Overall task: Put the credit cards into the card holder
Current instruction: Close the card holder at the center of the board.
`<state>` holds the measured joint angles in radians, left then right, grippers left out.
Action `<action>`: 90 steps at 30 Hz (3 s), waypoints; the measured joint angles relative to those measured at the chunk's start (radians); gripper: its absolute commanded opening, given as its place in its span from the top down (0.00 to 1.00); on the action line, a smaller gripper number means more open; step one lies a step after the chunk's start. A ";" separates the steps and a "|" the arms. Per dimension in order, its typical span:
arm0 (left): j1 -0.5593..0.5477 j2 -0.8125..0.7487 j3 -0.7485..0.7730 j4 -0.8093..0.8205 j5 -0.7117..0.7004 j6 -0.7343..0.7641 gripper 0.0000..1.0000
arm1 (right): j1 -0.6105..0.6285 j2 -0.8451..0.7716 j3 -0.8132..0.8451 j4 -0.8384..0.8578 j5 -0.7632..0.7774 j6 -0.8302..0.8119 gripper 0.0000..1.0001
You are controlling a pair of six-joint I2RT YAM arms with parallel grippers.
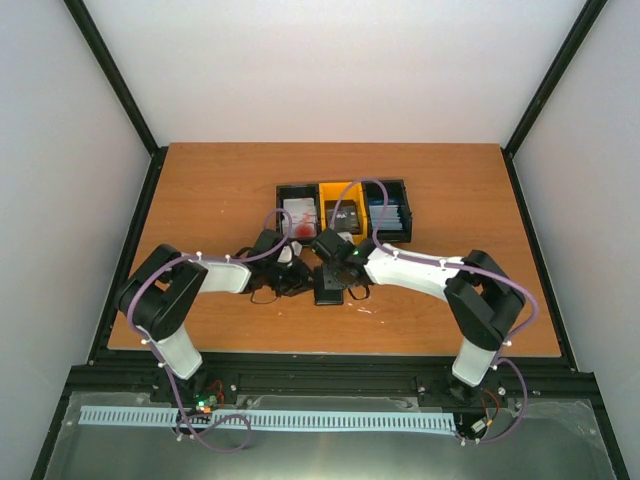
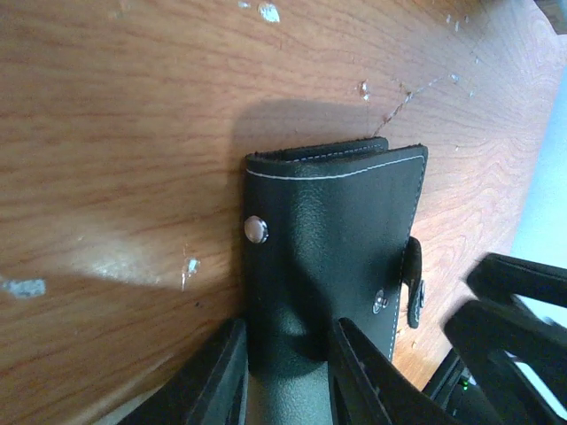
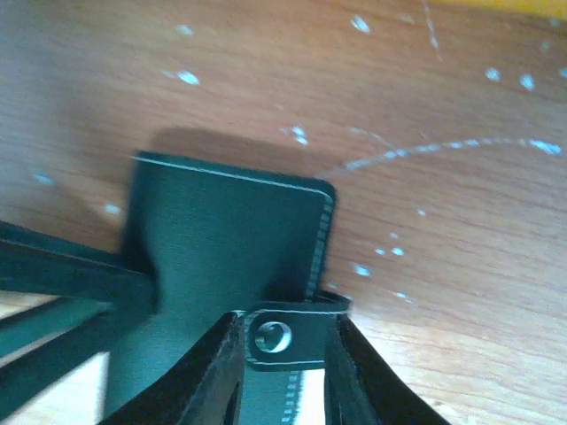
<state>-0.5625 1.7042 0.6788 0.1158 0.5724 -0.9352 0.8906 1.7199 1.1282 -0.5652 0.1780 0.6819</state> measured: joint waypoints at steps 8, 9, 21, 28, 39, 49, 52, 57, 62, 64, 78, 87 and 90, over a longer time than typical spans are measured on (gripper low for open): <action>0.004 -0.003 -0.028 0.046 0.010 -0.010 0.74 | 0.034 0.097 0.084 -0.138 0.083 -0.006 0.71; 0.005 -0.003 -0.030 0.048 0.013 -0.010 0.74 | 0.039 0.102 0.098 -0.143 0.087 -0.006 0.71; 0.014 -0.013 -0.060 0.079 0.030 -0.019 0.74 | 0.074 0.146 0.147 -0.167 0.120 -0.005 0.74; 0.018 -0.017 -0.076 0.096 0.043 -0.029 0.74 | 0.079 0.174 0.150 -0.180 0.136 -0.004 0.85; 0.019 -0.017 -0.077 0.097 0.043 -0.033 0.74 | 0.081 0.173 0.158 -0.179 0.155 -0.001 0.97; 0.019 -0.017 -0.077 0.097 0.045 -0.033 0.74 | 0.081 0.109 0.117 -0.130 0.147 0.011 0.97; 0.019 -0.017 -0.077 0.097 0.045 -0.033 0.74 | 0.081 0.093 0.111 -0.113 0.139 0.016 0.97; 0.019 -0.017 -0.077 0.097 0.046 -0.033 0.74 | 0.081 0.092 0.093 -0.069 0.095 0.021 0.97; 0.019 -0.017 -0.077 0.097 0.046 -0.033 0.74 | 0.081 0.093 0.068 -0.032 0.054 0.034 0.97; 0.019 -0.017 -0.077 0.097 0.046 -0.033 0.74 | 0.081 0.093 0.067 -0.023 0.048 0.038 0.97; 0.019 -0.017 -0.077 0.097 0.046 -0.033 0.73 | 0.083 0.093 0.087 -0.090 0.131 0.034 0.66; 0.023 -0.017 -0.078 0.097 0.049 -0.033 0.73 | 0.124 0.108 0.153 -0.185 0.222 0.019 0.67; 0.023 -0.017 -0.079 0.097 0.050 -0.033 0.73 | 0.135 0.115 0.163 -0.207 0.249 0.021 0.70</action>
<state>-0.5392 1.6871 0.5999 0.2131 0.6220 -0.9680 1.0260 1.8351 1.2911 -0.7719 0.4274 0.7033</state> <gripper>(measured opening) 0.267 0.327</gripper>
